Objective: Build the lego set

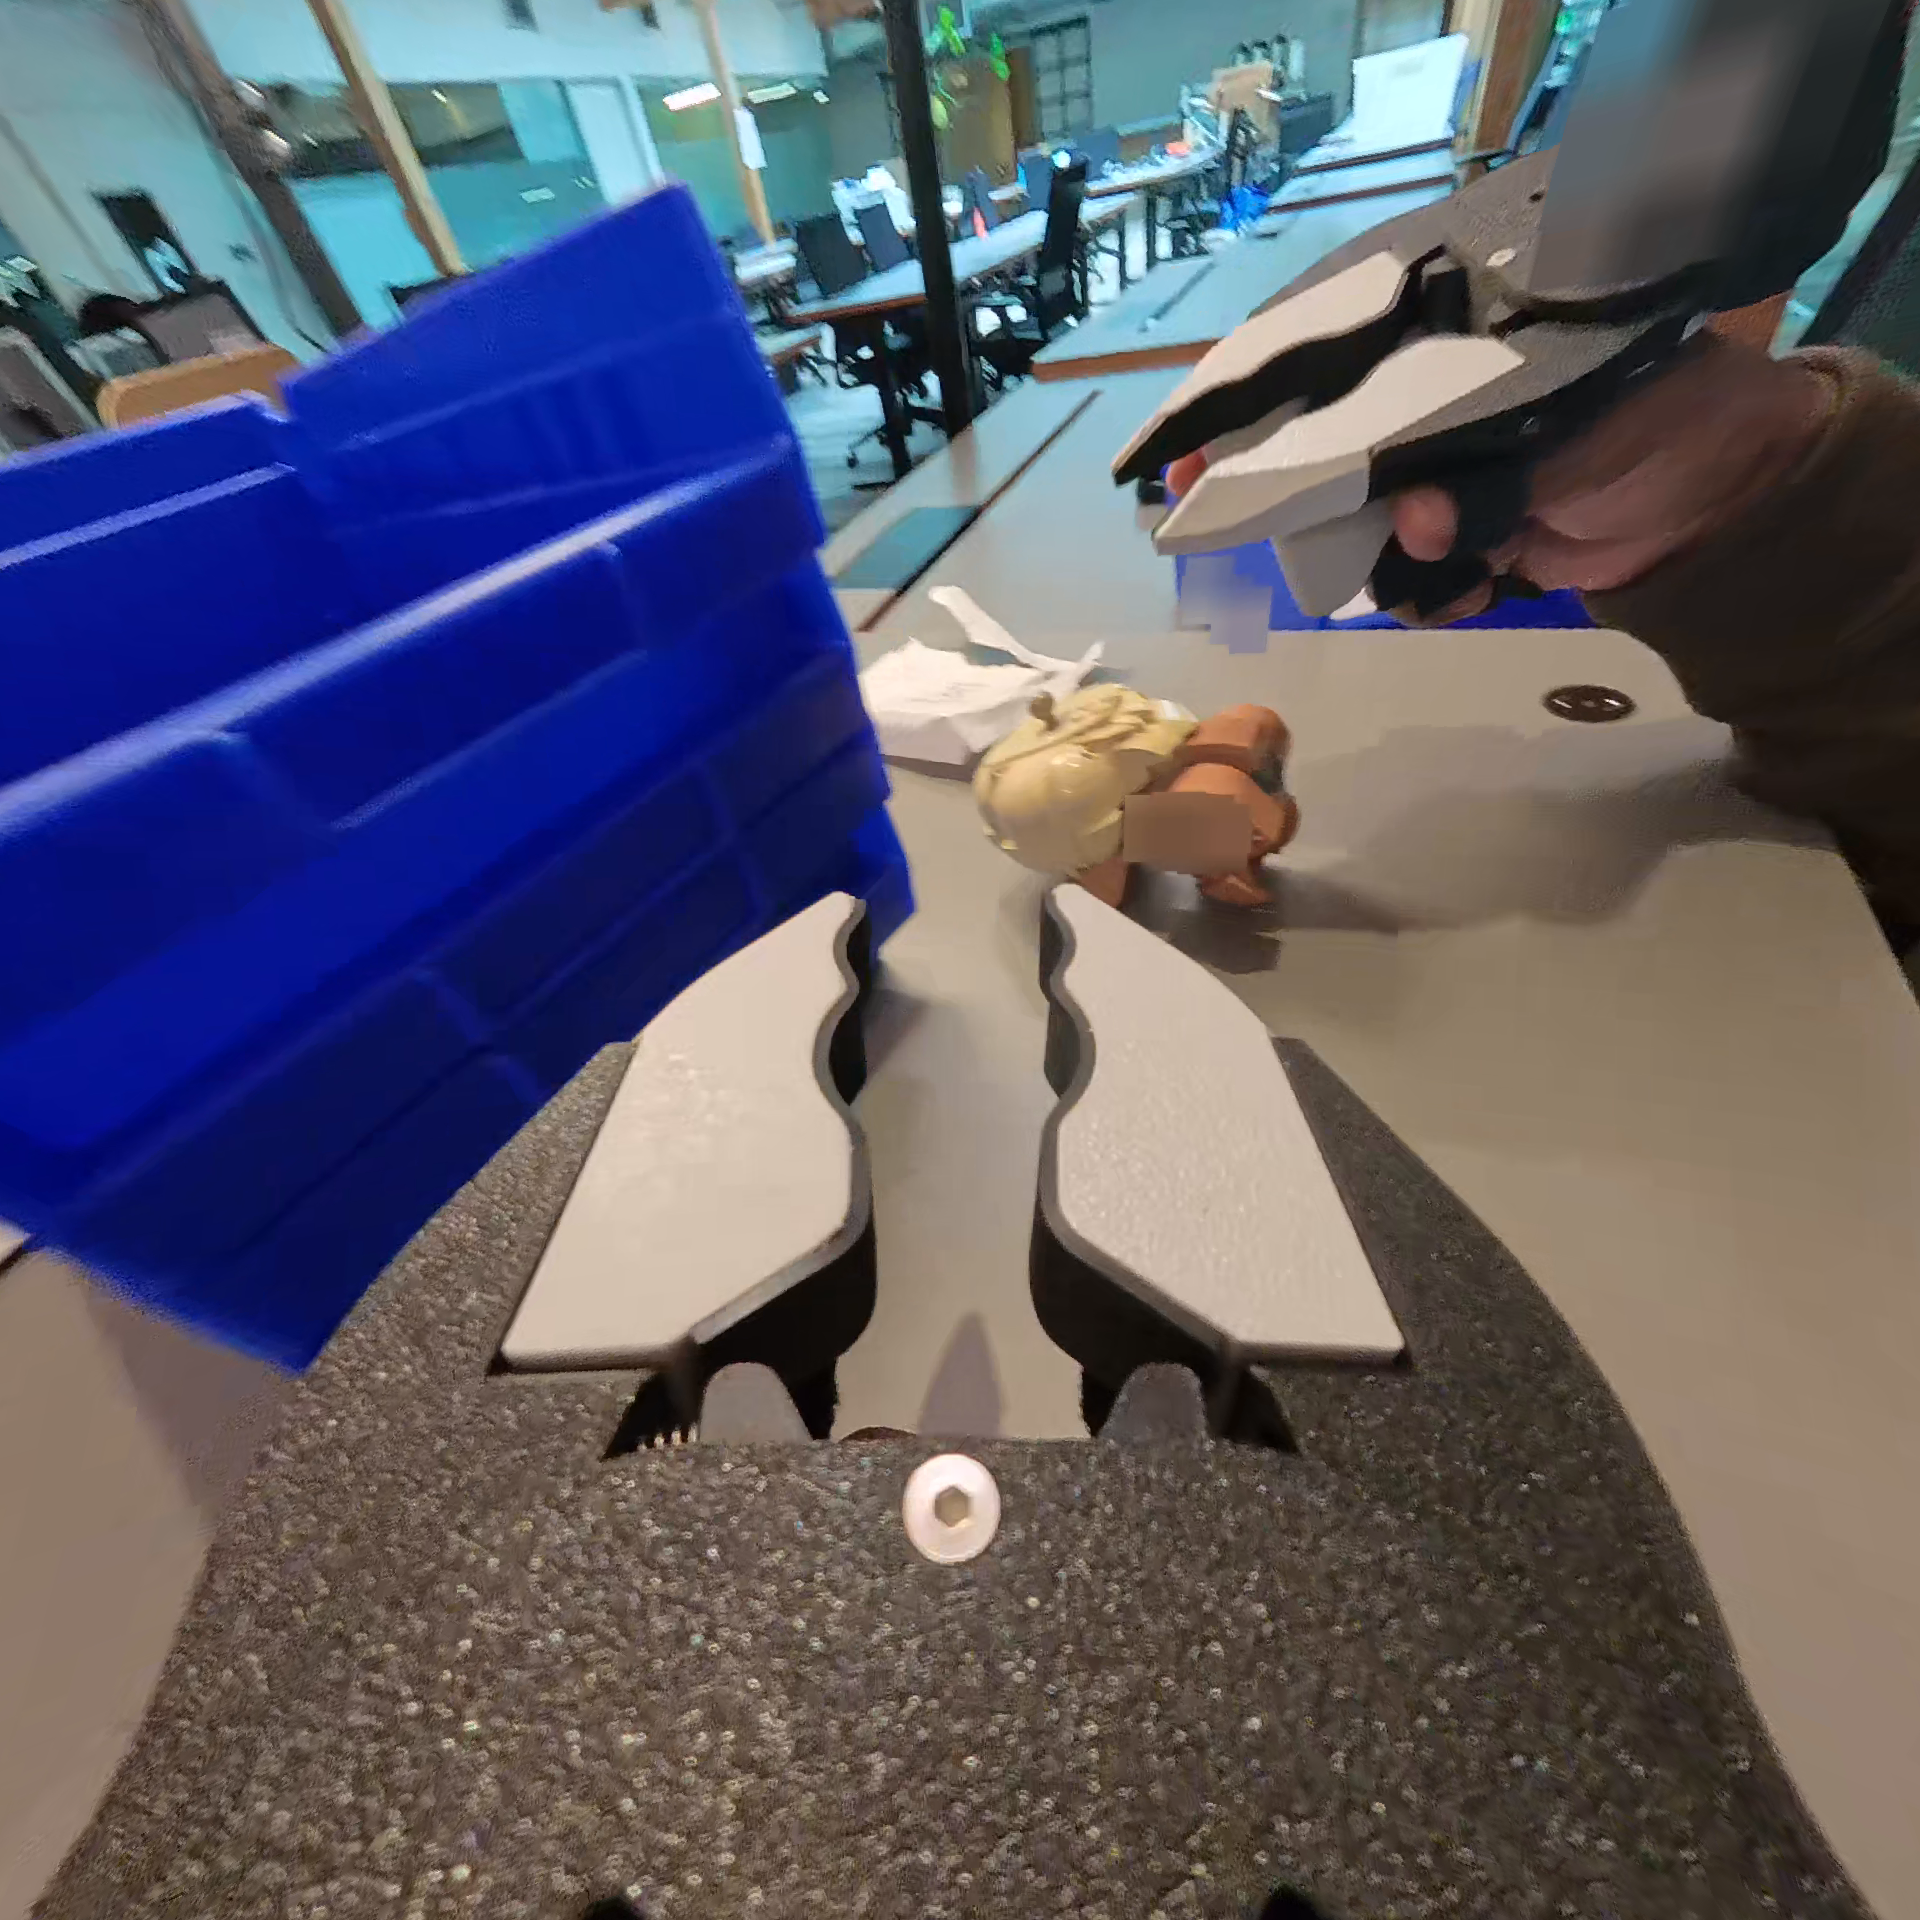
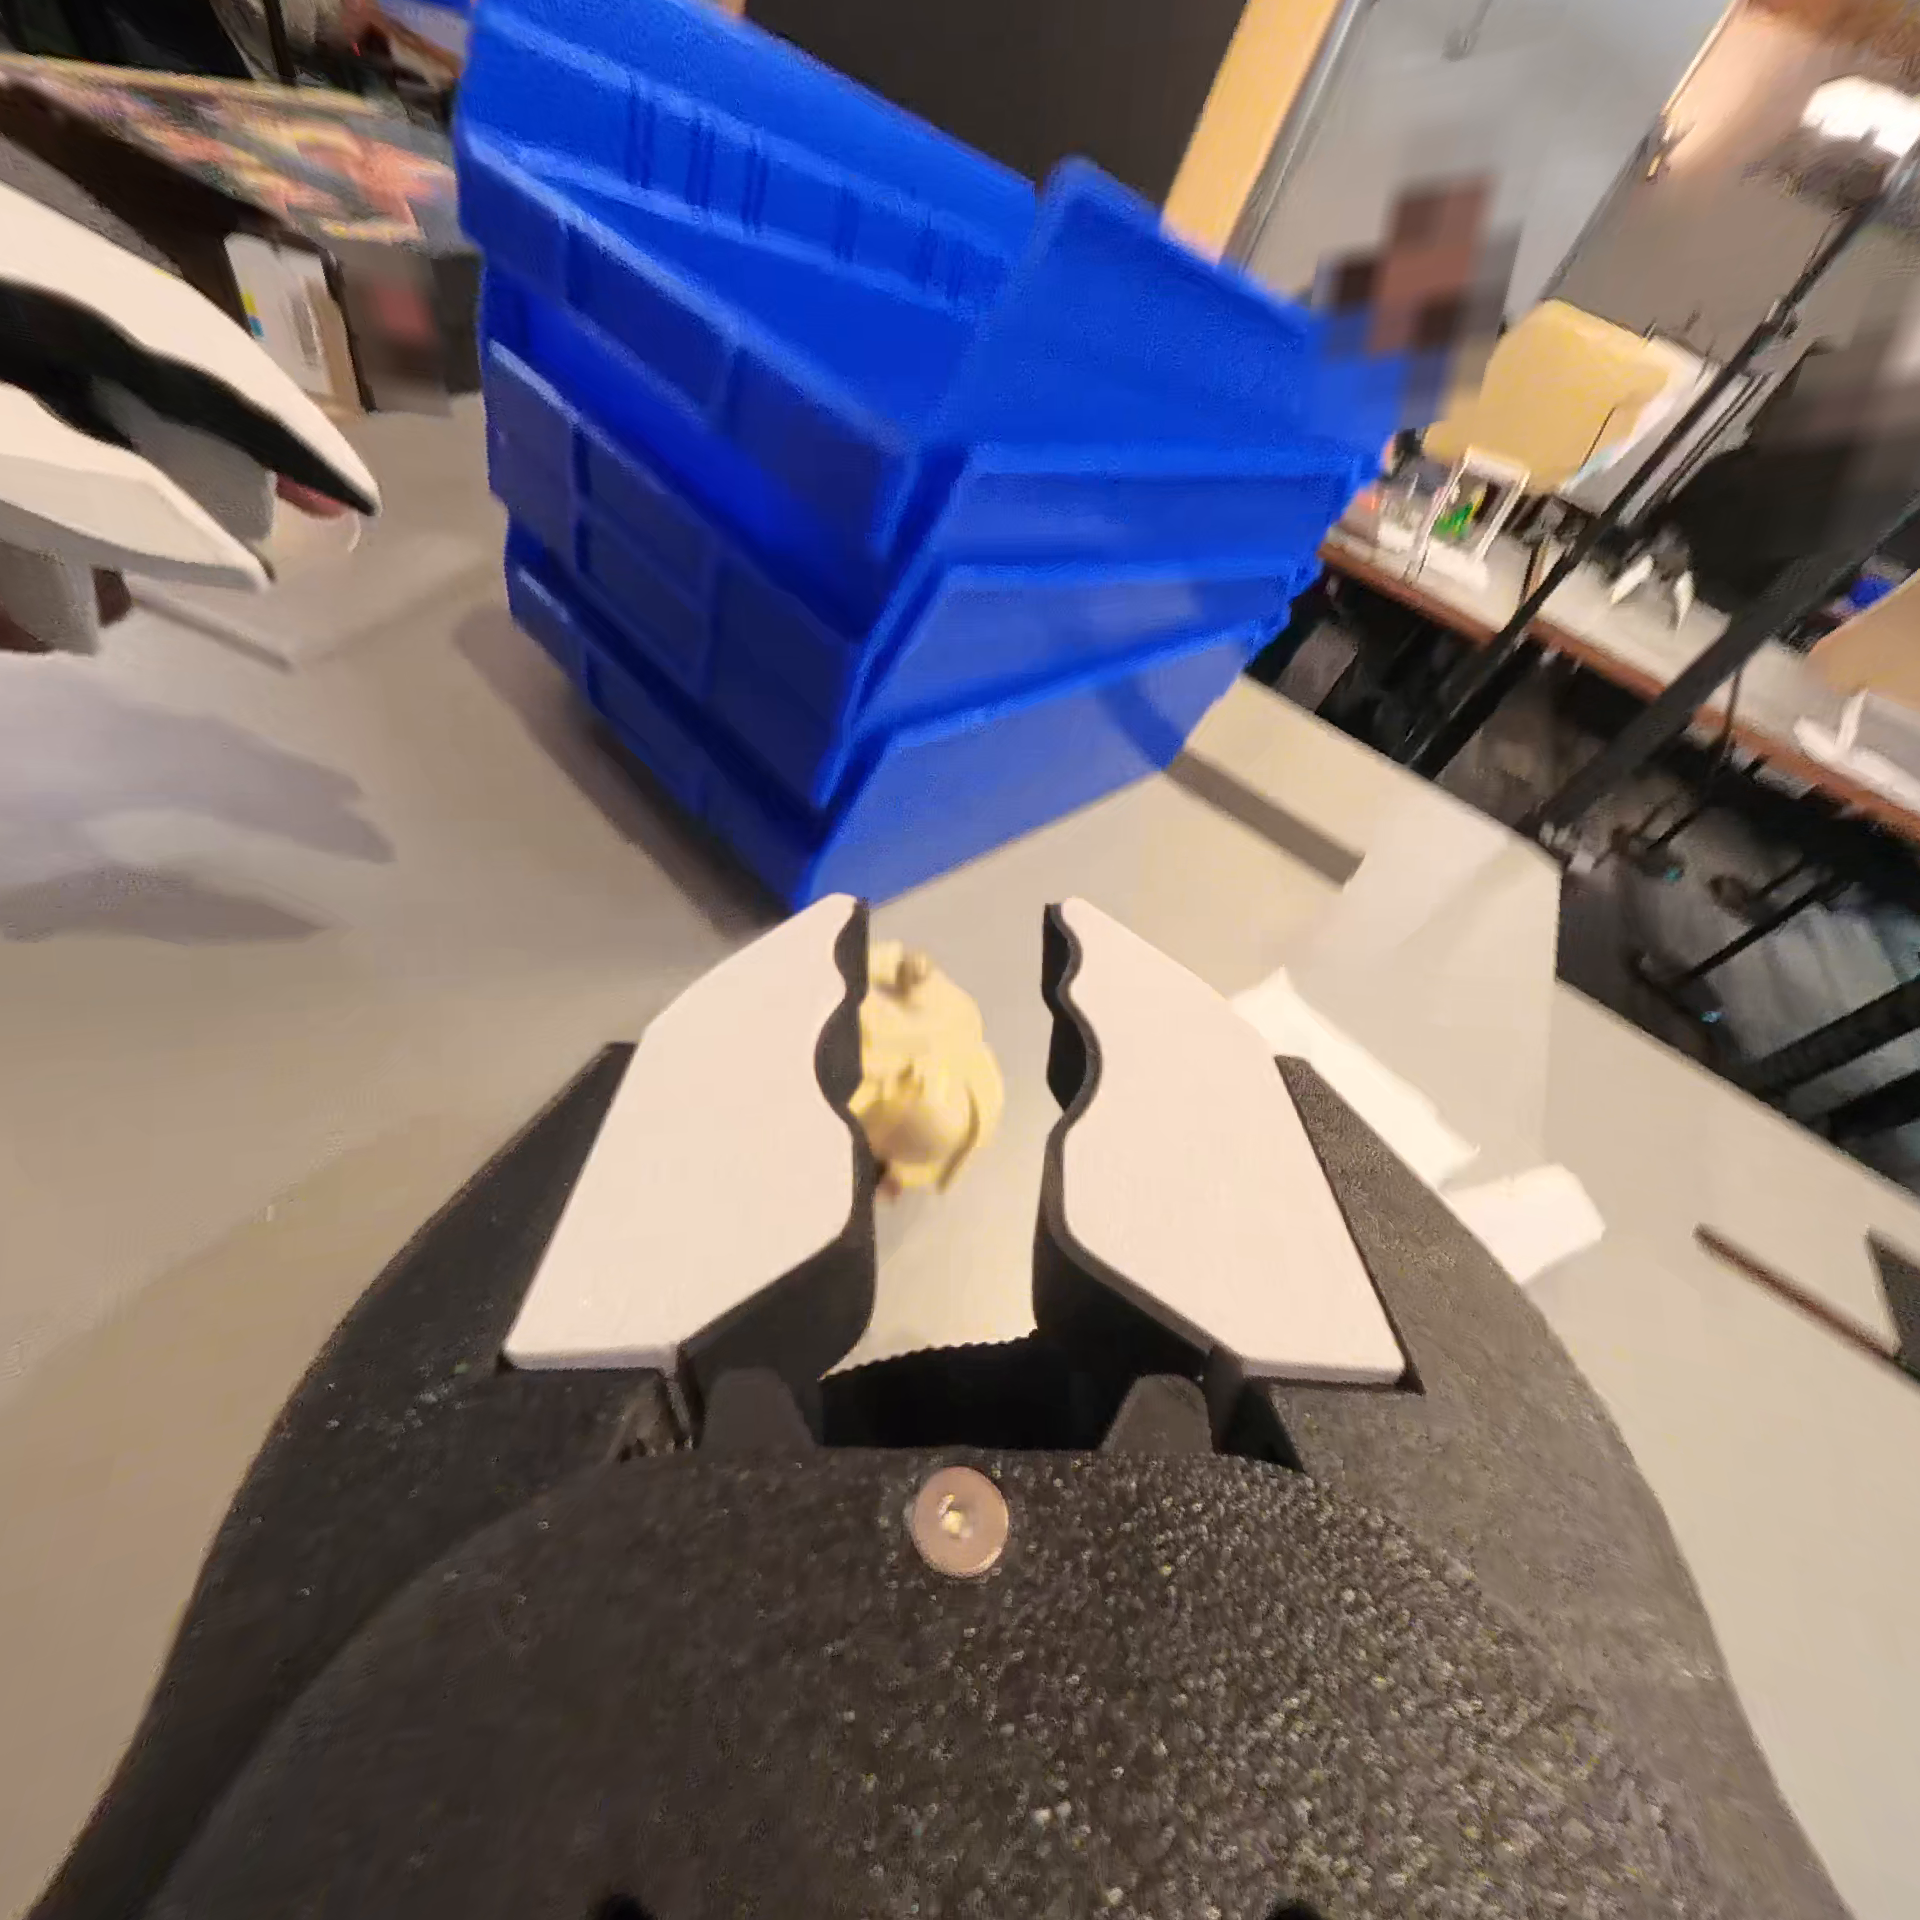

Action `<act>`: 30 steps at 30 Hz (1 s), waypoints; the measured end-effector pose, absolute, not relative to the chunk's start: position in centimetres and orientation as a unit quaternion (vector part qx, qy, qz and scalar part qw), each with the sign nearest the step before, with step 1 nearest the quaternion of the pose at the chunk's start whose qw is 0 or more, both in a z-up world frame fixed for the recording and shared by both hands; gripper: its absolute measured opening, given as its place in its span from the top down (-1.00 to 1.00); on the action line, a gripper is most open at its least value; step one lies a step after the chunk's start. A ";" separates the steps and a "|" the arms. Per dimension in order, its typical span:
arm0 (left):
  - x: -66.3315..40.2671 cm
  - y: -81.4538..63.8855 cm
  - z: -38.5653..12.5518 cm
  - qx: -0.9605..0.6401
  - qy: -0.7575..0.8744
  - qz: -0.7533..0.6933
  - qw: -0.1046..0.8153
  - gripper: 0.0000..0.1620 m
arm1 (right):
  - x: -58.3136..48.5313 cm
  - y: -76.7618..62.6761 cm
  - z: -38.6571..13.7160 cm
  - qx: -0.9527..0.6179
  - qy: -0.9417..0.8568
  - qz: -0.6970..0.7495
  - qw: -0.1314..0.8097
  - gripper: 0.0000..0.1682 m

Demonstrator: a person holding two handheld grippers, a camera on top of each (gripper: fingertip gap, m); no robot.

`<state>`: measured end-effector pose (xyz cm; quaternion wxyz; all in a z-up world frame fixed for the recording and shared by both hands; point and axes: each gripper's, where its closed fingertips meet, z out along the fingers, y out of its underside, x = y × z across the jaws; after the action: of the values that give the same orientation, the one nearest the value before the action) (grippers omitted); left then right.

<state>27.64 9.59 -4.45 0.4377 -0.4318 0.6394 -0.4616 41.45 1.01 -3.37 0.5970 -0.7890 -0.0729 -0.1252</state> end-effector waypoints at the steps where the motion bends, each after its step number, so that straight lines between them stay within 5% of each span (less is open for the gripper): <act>1: 28.1 8.8 -5.0 -0.433 0.646 -0.464 0.425 0.62 | 41.8 0.1 -4.4 -0.796 -0.067 -0.115 0.591 0.62; 9: 31.0 4.6 -9.8 -0.451 0.702 -0.427 0.349 0.61 | 41.1 -3.0 -9.1 -0.838 -0.062 -0.081 0.536 0.62; 22: 29.9 4.9 -11.1 -0.464 0.697 -0.424 0.345 0.61 | 39.3 -1.0 -13.9 -0.890 -0.039 -0.134 0.434 0.25; 25: 29.7 4.8 -11.1 -0.463 0.697 -0.424 0.346 0.61 | 39.9 0.0 -14.4 -0.888 -0.035 -0.165 0.427 0.48; 30: 29.4 4.9 -10.7 -0.458 0.696 -0.424 0.355 0.62 | 39.0 0.6 -14.5 -0.885 -0.115 -0.123 0.435 0.49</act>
<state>29.43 4.90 -10.68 0.3552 -0.4578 0.6961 -0.4238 38.95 0.57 -14.50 0.4349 -0.8845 -0.1151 -0.1234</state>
